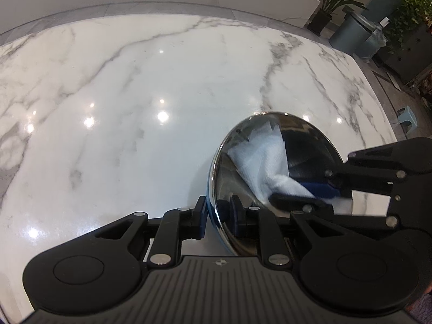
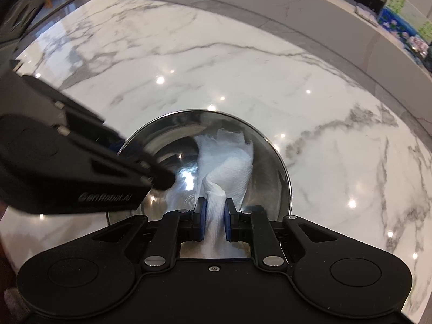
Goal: Clean bowl
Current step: 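Wipe the towel along the bowl's inner wall with the right gripper while the left holds the rim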
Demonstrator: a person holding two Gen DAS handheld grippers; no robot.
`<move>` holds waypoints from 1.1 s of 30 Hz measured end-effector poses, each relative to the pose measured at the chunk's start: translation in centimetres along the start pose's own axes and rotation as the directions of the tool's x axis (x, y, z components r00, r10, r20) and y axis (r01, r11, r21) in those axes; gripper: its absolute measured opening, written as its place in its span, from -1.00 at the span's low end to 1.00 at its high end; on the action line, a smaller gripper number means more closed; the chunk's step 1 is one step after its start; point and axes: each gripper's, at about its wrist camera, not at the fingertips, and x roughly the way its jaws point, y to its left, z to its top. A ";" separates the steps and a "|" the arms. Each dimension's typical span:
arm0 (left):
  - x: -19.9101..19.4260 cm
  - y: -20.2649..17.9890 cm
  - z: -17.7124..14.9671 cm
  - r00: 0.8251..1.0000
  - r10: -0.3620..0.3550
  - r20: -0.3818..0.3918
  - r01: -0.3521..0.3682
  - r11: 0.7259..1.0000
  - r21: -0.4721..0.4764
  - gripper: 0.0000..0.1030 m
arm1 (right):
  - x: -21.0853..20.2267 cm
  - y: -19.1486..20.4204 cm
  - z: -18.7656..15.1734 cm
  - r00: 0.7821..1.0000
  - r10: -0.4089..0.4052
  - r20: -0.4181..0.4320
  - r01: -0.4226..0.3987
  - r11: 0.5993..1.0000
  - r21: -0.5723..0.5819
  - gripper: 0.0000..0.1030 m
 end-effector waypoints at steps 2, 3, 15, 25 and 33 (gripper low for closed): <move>0.0 0.0 0.0 1.000 0.000 0.000 0.000 1.000 0.004 -0.69 | -0.1 0.2 -0.1 1.000 -0.007 -0.005 0.007 1.000 -0.015 -0.76; 0.0 0.0 0.0 1.000 0.001 0.000 -0.001 1.000 0.006 -0.69 | -0.2 0.2 -0.1 1.000 -0.026 -0.004 0.026 0.999 -0.021 -0.76; -0.2 -0.3 -0.2 1.000 0.004 -0.004 -0.004 1.000 0.021 -0.69 | -3.3 0.1 -0.3 0.985 -0.127 0.118 0.134 0.990 -0.049 -0.77; -0.2 -0.2 -0.2 1.000 -0.009 -0.010 0.009 1.000 0.019 -0.69 | -1.9 -0.1 -0.1 0.978 -0.173 0.119 0.180 0.982 -0.050 -0.77; -0.1 0.0 -0.1 1.000 -0.013 -0.011 0.013 1.000 0.020 -0.69 | -0.4 -0.3 -0.3 0.989 -0.118 0.087 0.120 0.993 -0.019 -0.77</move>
